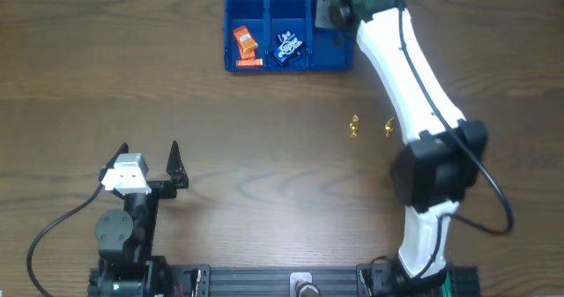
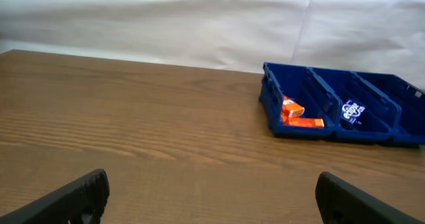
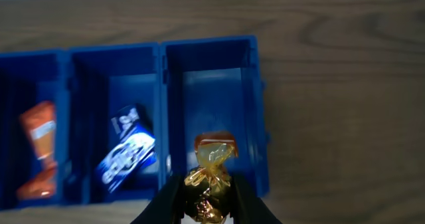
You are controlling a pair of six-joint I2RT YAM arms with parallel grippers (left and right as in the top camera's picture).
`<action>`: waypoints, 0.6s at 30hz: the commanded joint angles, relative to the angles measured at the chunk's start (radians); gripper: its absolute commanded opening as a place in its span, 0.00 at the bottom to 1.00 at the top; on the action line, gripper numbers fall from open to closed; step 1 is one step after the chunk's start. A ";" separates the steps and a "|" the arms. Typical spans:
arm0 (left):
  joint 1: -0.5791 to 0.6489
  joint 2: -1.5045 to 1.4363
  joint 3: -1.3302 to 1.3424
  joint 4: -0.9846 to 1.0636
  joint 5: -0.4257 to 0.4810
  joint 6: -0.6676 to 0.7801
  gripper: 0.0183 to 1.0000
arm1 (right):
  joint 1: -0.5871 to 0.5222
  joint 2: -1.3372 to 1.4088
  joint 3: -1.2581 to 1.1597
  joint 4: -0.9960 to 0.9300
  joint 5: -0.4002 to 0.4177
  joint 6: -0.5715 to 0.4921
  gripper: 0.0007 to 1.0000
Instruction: Sort Candies Into Trays
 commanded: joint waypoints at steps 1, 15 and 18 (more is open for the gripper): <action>0.003 -0.006 -0.016 -0.042 -0.006 0.014 1.00 | -0.024 0.097 0.027 0.021 -0.029 -0.034 0.18; 0.003 -0.006 -0.016 -0.042 -0.006 0.014 1.00 | -0.026 0.142 0.021 0.020 -0.069 -0.034 0.51; 0.003 -0.006 -0.016 -0.042 -0.006 0.014 1.00 | -0.026 0.122 0.021 0.018 -0.064 -0.058 0.59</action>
